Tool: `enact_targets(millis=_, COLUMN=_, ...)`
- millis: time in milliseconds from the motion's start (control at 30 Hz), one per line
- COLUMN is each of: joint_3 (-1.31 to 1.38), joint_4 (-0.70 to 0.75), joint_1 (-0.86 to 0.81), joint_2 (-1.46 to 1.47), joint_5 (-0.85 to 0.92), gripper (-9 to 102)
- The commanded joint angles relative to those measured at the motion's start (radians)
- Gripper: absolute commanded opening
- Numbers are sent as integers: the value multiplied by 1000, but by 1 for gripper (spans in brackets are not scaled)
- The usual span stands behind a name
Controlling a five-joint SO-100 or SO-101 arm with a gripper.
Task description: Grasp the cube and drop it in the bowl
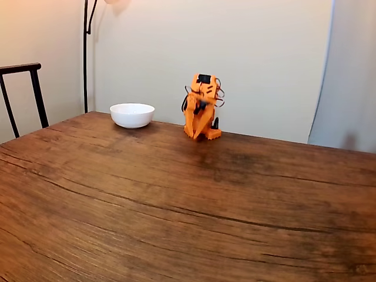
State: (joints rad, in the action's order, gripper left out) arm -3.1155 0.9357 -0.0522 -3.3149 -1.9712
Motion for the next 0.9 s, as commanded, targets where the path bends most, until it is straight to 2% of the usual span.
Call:
enact_targets(millis=0, joint_3=5, joint_4=-2, joint_1=-6, joint_2=-6, joint_5=5, gripper=-1)
enact_targets(millis=200, joint_3=5, joint_4=100, joint_1=-71, joint_2=-5, joint_5=5, gripper=-1)
enact_targets(millis=500, joint_3=5, joint_4=295, joint_1=-64, joint_2=-6, joint_5=3, gripper=-1)
enact_targets(millis=867, joint_3=5, joint_4=353, joint_1=-66, joint_2=-6, joint_5=5, gripper=0)
